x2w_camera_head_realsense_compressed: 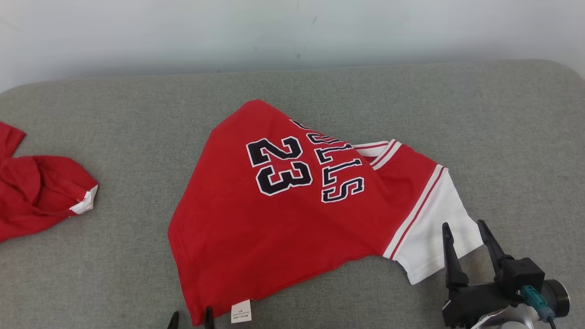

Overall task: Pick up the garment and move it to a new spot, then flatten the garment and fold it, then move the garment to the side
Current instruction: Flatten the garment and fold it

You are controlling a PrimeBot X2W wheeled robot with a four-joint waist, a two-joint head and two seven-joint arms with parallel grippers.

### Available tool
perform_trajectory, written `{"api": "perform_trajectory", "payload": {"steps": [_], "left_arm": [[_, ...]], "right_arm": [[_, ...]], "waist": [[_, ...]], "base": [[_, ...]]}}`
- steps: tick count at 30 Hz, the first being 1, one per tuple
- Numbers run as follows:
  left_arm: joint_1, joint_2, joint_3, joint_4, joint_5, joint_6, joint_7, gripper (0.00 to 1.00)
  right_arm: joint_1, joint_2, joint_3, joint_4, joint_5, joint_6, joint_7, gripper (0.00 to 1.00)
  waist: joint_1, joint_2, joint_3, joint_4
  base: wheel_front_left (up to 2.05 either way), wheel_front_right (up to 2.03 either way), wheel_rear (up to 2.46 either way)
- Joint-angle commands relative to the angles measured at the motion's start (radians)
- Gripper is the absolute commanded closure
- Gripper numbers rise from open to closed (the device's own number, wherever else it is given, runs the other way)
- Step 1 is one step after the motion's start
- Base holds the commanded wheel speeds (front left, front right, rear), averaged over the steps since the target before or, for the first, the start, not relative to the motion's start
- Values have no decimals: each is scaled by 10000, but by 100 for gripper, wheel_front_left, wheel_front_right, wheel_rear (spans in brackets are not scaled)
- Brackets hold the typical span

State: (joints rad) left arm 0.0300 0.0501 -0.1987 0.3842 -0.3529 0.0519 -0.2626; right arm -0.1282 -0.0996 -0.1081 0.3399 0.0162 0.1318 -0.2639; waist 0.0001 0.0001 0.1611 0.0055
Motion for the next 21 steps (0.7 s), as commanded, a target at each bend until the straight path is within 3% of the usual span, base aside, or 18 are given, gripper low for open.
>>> {"api": "perform_trajectory", "payload": {"steps": [1, 4, 7, 8, 13, 21], "left_arm": [[-181, 4, -70, 60, -93, -45, -33, 5], [-137, 3, -222, 56, -192, -72, -33, 50], [-185, 9, -280, 89, -300, -151, -33, 71], [-201, 7, -312, 123, -319, -182, -33, 100], [-345, 7, -327, 339, -278, -267, -32, 100], [-333, 16, 779, -168, 432, 204, -33, 100]], "right_arm": [[-109, -29, 6, 8, 54, -21, -4, 0], [-108, -37, 2, 28, 82, -21, -2, 0], [-131, -48, -64, 98, 130, -21, -2, 0], [-122, -58, -89, 111, 134, -21, -4, 0], [-113, -84, -239, 254, 153, -21, -4, 0], [-114, -69, -559, 1080, 184, -21, -2, 0]], "waist": [[-1, -1, 31, 34], [-1, -1, 35, 35], [-1, -1, 55, 21], [-1, -1, 59, 16], [-1, -1, 97, -8], [-1, -1, 88, 10]], "base": [[0, 0, 0], [0, 0, 0], [0, 0, 0], [0, 0, 0], [0, 0, 0], [0, 0, 0]]}}
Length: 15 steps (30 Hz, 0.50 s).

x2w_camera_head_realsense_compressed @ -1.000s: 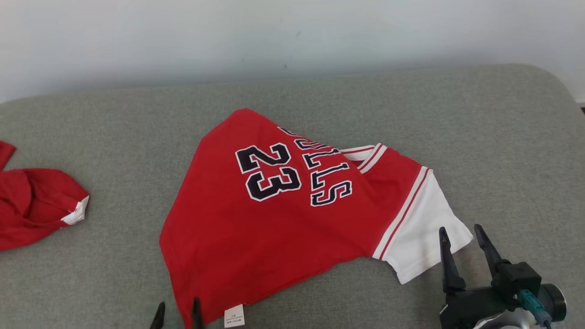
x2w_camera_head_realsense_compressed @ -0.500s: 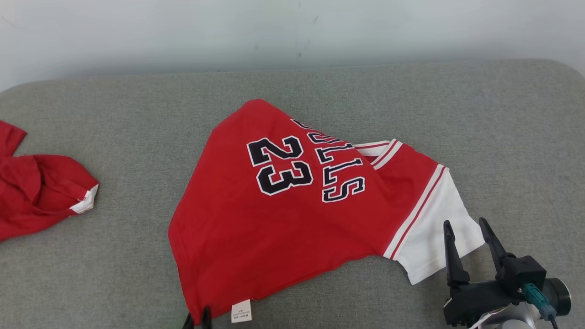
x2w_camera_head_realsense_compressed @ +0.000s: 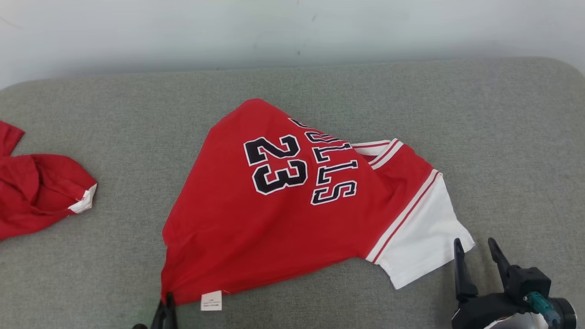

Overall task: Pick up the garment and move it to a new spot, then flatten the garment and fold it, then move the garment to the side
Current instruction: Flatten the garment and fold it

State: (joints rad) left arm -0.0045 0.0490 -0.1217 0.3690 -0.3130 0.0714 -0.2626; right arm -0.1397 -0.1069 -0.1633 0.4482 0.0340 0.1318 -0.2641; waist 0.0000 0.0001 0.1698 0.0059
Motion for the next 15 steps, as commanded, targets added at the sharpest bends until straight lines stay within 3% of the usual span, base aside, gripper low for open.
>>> {"api": "perform_trajectory", "payload": {"steps": [1, 7, 15], "left_arm": [[44, 20, 138, -64, 57, 54, -33, 100], [124, 25, 547, -192, 276, -77, -33, 100], [-137, 19, 278, -255, 338, -275, -33, 100]], "right_arm": [[-1, 10, -18, 127, 17, -22, 0, 0], [-115, -3, 154, 715, 181, -22, 0, 0], [-545, -124, 429, 1414, 586, -21, 2, 0]], "waist": [[0, -1, 0, 17], [0, -1, 25, 87], [0, -1, 250, 129]], "base": [[0, 0, 0], [0, 0, 0], [0, 0, 0]]}}
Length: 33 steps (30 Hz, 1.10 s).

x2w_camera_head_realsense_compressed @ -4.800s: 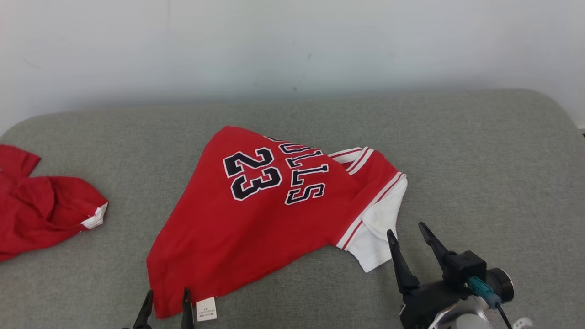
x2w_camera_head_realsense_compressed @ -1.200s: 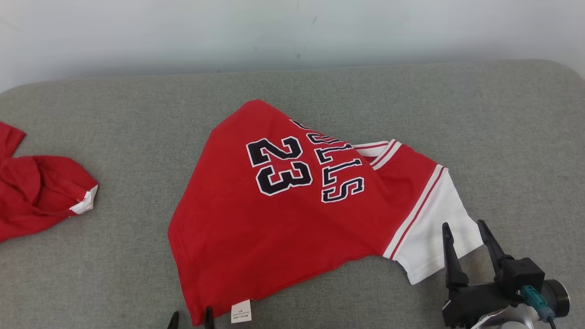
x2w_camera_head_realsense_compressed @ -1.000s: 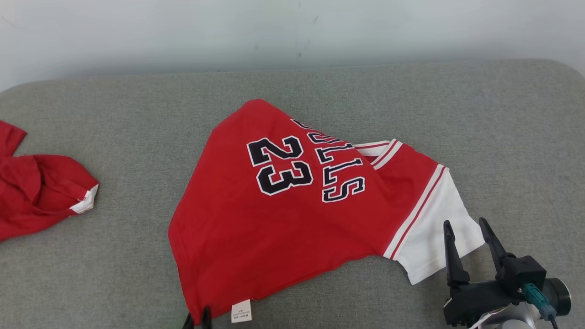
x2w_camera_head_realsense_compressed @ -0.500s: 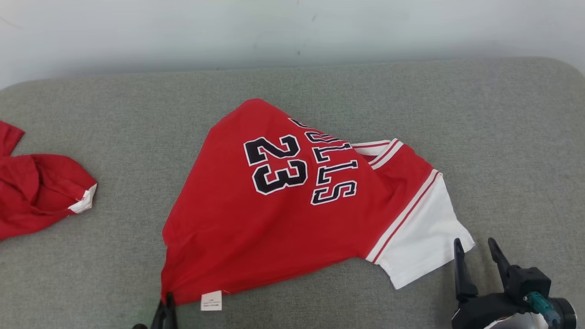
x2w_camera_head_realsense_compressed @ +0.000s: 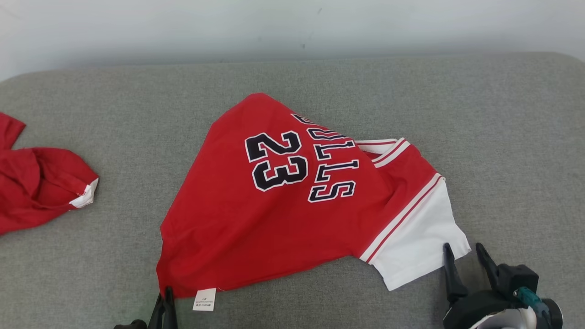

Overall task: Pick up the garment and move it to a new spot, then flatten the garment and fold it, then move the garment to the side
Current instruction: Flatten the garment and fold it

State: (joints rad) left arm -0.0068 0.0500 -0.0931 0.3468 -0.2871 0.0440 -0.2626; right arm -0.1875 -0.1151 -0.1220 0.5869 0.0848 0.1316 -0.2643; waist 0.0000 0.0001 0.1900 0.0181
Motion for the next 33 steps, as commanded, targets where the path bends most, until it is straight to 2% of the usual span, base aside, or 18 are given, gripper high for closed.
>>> {"api": "perform_trajectory", "payload": {"steps": [1, 2, 4, 6, 12, 22, 27, 31, 33], "left_arm": [[-148, 9, -17, -49, 91, -8, -33, 100], [-183, 9, -33, -79, 120, -24, -33, 100], [-212, 11, -50, -114, 162, -40, -33, 100], [-238, 9, -68, -129, 186, -56, -33, 100], [-330, 9, -24, -509, 340, -198, -33, 100], [-1190, 86, 615, -1983, 1031, -901, -33, 100], [-2612, 904, 1020, -2680, 1395, -1315, -33, 100], [-4430, 1945, 1270, -3071, 1441, -1484, 235, 100], [-5393, 2501, 1204, -3151, 1504, -1572, 770, 100]], "right_arm": [[-148, -53, 29, 91, 106, -19, 3, 2], [-212, -65, 39, 140, 134, -19, 3, 5], [-315, -62, 69, 317, 164, -21, 8, 31], [-393, -68, 139, 420, 242, -21, 17, 100], [-238, -50, 243, -270, 739, -19, 2, 100], [-835, -85, 834, -2642, 2040, -21, 2, 100], [-2219, -617, 1192, -3705, 2642, -19, 1, 100], [-3804, -1224, 1491, -4243, 2978, -21, 4, 100], [-4627, -1533, 1669, -4276, 3124, -19, 27, 100]], "waist": [[0, -1, 85, 13], [0, -1, 138, 14], [0, -1, 200, 28], [0, -1, 229, 48], [0, -1, 12, 46], [0, -1, -1047, -109], [0, -1, -1566, -177], [0, -1, -1796, -231], [0, -1, -1790, -276]], "base": [[0, 0, 0], [0, 0, 0], [0, 0, 0], [0, 0, 0], [0, 0, 0], [0, 0, 0], [0, 0, 0], [0, 0, 0], [0, 0, 0]]}}
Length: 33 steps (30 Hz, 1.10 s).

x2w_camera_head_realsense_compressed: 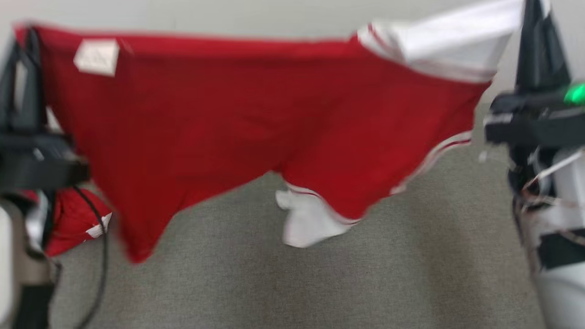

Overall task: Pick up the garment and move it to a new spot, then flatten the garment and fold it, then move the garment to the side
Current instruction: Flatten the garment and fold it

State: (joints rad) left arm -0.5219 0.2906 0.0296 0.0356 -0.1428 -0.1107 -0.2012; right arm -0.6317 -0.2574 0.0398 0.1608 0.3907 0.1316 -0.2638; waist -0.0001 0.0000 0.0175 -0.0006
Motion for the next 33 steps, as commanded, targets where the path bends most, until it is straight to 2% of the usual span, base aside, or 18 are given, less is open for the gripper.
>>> {"api": "perform_trajectory", "payload": {"steps": [1, 4, 8, 12, 13, 15, 19, 25, 29, 31, 33], "left_arm": [[-713, 359, -89, -2, 95, -63, 474, 100], [-2065, 975, -347, 204, 38, -121, 1384, 100], [-3402, 1451, -731, 652, -35, -180, 2198, 100], [-4408, 1516, -1147, 1219, -102, -170, 2654, 100], [-5092, 1530, -1429, 1574, -31, -180, 2818, 100], [-5874, 1532, -1708, 1988, 145, -173, 2883, 100], [-7697, 1413, -1997, 3204, 477, -115, 2676, 100], [-10322, 1310, -2271, 4553, 1084, 116, 1141, 100], [-10753, 1174, -2362, 5273, 1051, 101, 347, 100], [-10560, 1089, -2425, 5803, 966, 84, 81, 100], [-10039, 942, -2287, 6284, 760, 277, -203, 100]], "right_arm": [[-613, -279, 136, -11, 63, -19, 68, 100], [-1771, -657, 376, 174, 7, -21, 282, 100], [-3122, -942, 467, 758, 154, -21, 594, 100], [-4320, -1338, 853, 1611, -160, -21, 954, 100], [-5204, -1566, 1007, 2067, -304, -21, 1081, 100], [-6118, -1753, 1025, 2540, -483, -21, 1141, 100], [-8064, -2153, 665, 3685, -1182, -22, 970, 100], [-10165, -2195, -110, 4654, -2095, -24, 213, 100], [-10109, -2157, -225, 5022, -2026, -24, 75, 100], [-9728, -2208, -251, 5255, -1848, -24, 34, 100], [-9106, -2258, -189, 5327, -1509, -27, 0, 100]], "waist": [[1, 0, -9, -111], [1, 0, 282, -167], [1, 0, 1017, -208], [1, 0, 2185, -218], [1, 0, 2946, -173], [1, 0, 3715, -166], [1, 0, 4791, -119], [1, 0, 5469, -202], [1, 0, 5673, -290], [1, 0, 5808, -316], [1, 0, 5909, -347]], "base": [[0, 0, 0], [0, 0, 0], [0, 0, 0], [0, 0, 0], [0, 0, 0], [0, 0, 0], [0, 0, 0], [0, 0, 0], [0, 0, 0], [0, 0, 0], [0, 0, 0]]}}
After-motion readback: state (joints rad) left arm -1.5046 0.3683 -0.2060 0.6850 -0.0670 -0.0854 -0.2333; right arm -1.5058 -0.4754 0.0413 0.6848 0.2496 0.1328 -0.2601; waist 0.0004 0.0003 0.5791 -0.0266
